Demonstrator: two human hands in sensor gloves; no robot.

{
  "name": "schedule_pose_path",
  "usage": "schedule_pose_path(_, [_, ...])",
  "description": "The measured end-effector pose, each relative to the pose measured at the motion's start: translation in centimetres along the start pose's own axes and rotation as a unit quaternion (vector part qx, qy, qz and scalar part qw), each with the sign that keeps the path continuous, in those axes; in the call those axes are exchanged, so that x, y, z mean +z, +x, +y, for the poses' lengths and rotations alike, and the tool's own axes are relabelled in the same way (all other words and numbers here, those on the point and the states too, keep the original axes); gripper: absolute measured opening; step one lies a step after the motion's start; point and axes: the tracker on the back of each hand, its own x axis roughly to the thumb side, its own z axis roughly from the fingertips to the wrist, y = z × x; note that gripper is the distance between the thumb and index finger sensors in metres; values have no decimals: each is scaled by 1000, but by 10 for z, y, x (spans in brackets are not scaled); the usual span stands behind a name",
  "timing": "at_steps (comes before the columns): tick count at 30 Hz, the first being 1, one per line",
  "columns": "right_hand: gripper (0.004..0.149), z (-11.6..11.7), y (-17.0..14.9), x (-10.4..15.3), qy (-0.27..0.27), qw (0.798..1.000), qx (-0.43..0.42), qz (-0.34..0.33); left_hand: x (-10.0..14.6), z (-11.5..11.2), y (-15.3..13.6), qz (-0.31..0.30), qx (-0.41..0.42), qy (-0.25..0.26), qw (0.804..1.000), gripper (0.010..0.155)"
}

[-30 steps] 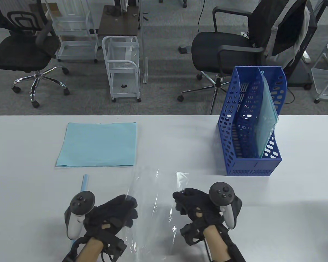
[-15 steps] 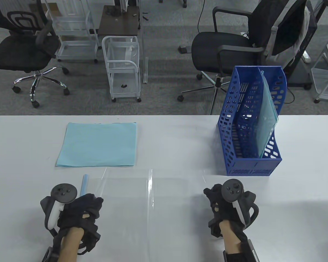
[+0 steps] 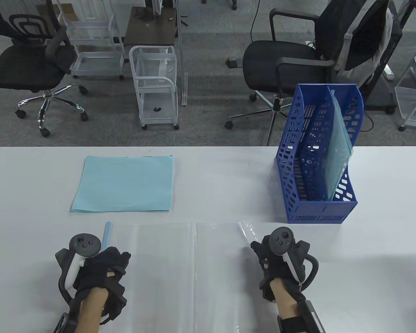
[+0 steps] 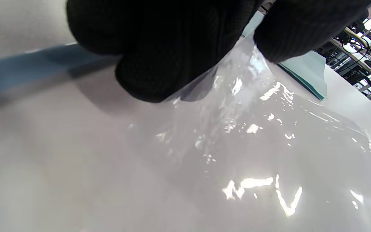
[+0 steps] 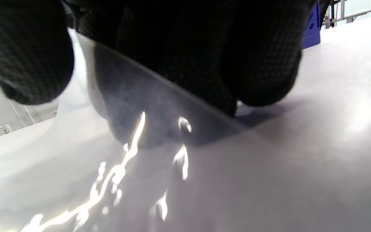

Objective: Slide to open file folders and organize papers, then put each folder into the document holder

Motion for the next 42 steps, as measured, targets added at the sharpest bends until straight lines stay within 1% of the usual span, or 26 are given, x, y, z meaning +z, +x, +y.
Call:
schedule_pose_path(2, [55, -1, 1, 1, -7, 1000, 6, 1, 3, 2, 0, 7, -5, 10, 1000, 62])
schedule_pose_path(5, [64, -3, 1, 3, -27, 999, 20, 3, 13, 9, 4, 24, -39, 49, 998, 64])
schedule_pose_path(8, [74, -8, 1, 6, -29, 999, 34, 10, 35, 22, 14, 37, -82, 139, 986, 64])
schedule_pose_path(9, [78, -12, 0, 7, -26, 999, 43, 15, 44, 27, 19, 31, -95, 171, 980, 64])
schedule_pose_path(11, [82, -15, -1, 10, -23, 998, 47, 19, 56, 31, 29, 1, -88, 194, 977, 65])
schedule_pose_path(12, [83, -17, -1, 12, -26, 999, 45, 15, 60, 30, 38, -37, -75, 188, 979, 67])
schedule_pose_path(14, [84, -17, 1, 15, -28, 999, 36, 7, 59, 24, 58, -84, -64, 177, 978, 73])
schedule_pose_path(15, [85, -17, 3, 17, -27, 999, 30, 0, 54, 18, 75, -108, -72, 164, 978, 76])
schedule_pose_path(16, [86, -18, 4, 19, -26, 999, 28, -2, 48, 13, 88, -113, -80, 157, 978, 79])
schedule_pose_path(17, [86, -18, 7, 21, -26, 999, 25, -11, 35, 8, 106, -113, -99, 143, 978, 83])
schedule_pose_path(18, [86, -18, 8, 23, -23, 999, 22, -19, 21, 4, 121, -103, -115, 115, 981, 86])
schedule_pose_path(19, [86, -18, 10, 24, -21, 999, 18, -22, 10, 1, 131, -89, -124, 98, 983, 89])
schedule_pose_path(20, [85, -19, 11, 25, -16, 999, 9, -28, -7, -3, 142, -77, -130, 78, 985, 91])
schedule_pose_path(22, [84, -19, 12, 27, -7, 999, -5, -35, -35, -10, 157, -43, -142, 63, 987, 94])
schedule_pose_path(24, [84, -18, 13, 28, 1, 999, -10, -42, -60, -17, 166, -9, -157, 38, 987, 95])
schedule_pose_path(26, [84, -17, 13, 27, 10, 999, -15, -44, -82, -24, 170, 14, -163, 31, 986, 96])
schedule_pose_path(28, [83, -16, 12, 27, 16, 999, -26, -44, -100, -29, 169, 33, -171, 25, 984, 97])
schedule_pose_path(30, [83, -16, 12, 26, 20, 998, -30, -44, -114, -33, 167, 42, -172, 37, 983, 98])
schedule_pose_path(31, [82, -16, 12, 26, 23, 998, -30, -44, -121, -35, 165, 48, -177, 20, 983, 99])
schedule_pose_path(33, [82, -16, 12, 26, 26, 998, -30, -44, -131, -38, 161, 68, -192, 3, 979, 98])
schedule_pose_path(34, [82, -16, 12, 26, 26, 998, -31, -44, -132, -37, 160, 62, -185, -12, 981, 98])
schedule_pose_path(35, [82, -16, 12, 26, 27, 998, -33, -44, -133, -36, 162, 48, -167, 8, 985, 98])
schedule_pose_path(36, [82, -16, 12, 26, 28, 998, -36, -44, -133, -35, 163, 43, -192, 33, 980, 95])
schedule_pose_path(38, [82, -17, 13, 26, 29, 998, -37, -44, -134, -33, 164, 34, -220, 47, 974, 92])
schedule_pose_path(40, [81, -17, 14, 26, 30, 998, -38, -46, -136, -32, 165, 32, -209, 59, 976, 89])
schedule_pose_path(42, [81, -17, 13, 26, 31, 998, -39, -46, -136, -30, 166, 34, -216, 74, 973, 86])
